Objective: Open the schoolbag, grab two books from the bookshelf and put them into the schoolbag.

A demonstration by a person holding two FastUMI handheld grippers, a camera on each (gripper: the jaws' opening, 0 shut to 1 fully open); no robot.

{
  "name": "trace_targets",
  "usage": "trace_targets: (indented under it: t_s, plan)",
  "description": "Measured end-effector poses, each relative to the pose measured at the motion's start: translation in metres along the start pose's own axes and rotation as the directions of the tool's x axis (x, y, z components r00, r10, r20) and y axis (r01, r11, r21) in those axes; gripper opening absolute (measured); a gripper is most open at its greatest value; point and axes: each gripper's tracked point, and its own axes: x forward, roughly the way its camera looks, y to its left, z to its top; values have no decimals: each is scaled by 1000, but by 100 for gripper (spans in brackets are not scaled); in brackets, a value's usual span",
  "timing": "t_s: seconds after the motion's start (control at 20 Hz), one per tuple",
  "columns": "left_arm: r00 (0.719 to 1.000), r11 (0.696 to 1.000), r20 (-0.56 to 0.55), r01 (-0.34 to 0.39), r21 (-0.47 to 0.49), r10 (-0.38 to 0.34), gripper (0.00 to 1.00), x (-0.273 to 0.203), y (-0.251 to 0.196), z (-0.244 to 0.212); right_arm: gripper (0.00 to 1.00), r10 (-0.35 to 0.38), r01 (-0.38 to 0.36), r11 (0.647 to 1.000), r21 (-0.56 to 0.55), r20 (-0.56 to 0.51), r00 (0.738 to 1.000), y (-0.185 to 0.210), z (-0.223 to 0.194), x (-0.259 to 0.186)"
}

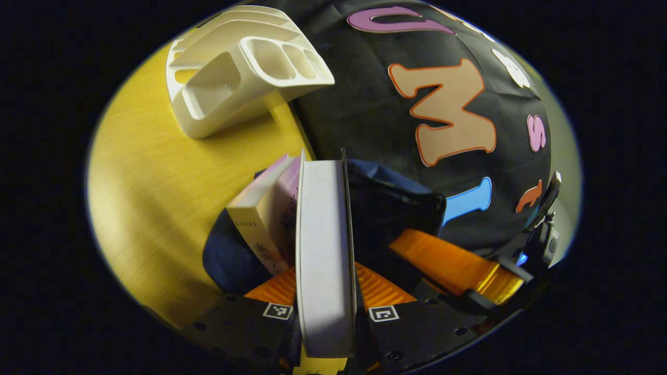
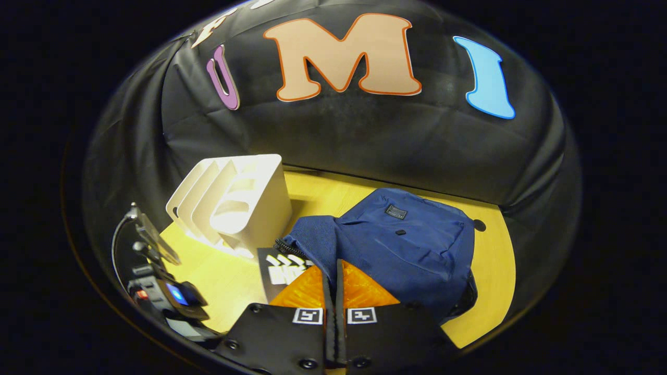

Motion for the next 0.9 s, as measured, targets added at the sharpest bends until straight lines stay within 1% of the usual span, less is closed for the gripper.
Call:
trace_targets:
  t_s: [0.05,0.15,0.2,0.25,0.3,0.4,0.6,0.65,0.7,0.75,0.8,0.85,0.9]
  plan:
    - [1000,1000,-17,-2,-3,2,39,6,0,-7,1,7,-7,1000,-7,-3,1000,0,-1,-2]
    - [999,1000,-35,-2,-14,2,39,20,2,-15,4,21,-21,1000,-11,-11,1000,0,-4,-7]
    - [999,1000,-49,5,-18,-6,42,25,1,-19,2,22,-22,1000,-9,-10,1000,-2,-4,-10]
    - [998,1000,-56,15,-14,-16,36,31,-2,-20,2,25,-25,1000,0,-9,1000,-3,-4,-11]
    - [998,1000,-59,18,-7,-18,40,36,-2,-21,3,27,-27,1000,8,-3,1000,-6,-1,-14]
    - [996,1000,-90,21,22,-19,40,44,-2,-27,3,38,-37,999,23,-14,999,-5,-2,-15]
    - [990,998,-139,29,61,-21,42,53,-5,-37,4,31,-31,999,21,-9,999,-11,-1,-17]
    - [988,997,-153,36,72,-25,46,52,-8,-37,4,37,-36,999,36,-11,999,-12,0,-18]
    - [984,996,-178,38,87,-22,44,48,-8,-40,3,39,-38,998,47,-14,999,-14,-1,-18]
    - [980,994,-197,36,103,-15,46,43,-7,-41,3,37,-36,998,53,-12,999,-16,1,-17]
    - [978,993,-210,40,114,-15,58,36,-10,-40,4,35,-34,998,60,-9,999,-18,1,-16]
    - [977,990,-215,39,134,-10,63,25,-10,-36,0,32,-31,998,62,-9,999,-20,2,-16]
    - [976,987,-219,36,158,0,68,12,-9,-32,4,31,-30,997,65,-10,999,-20,1,-16]
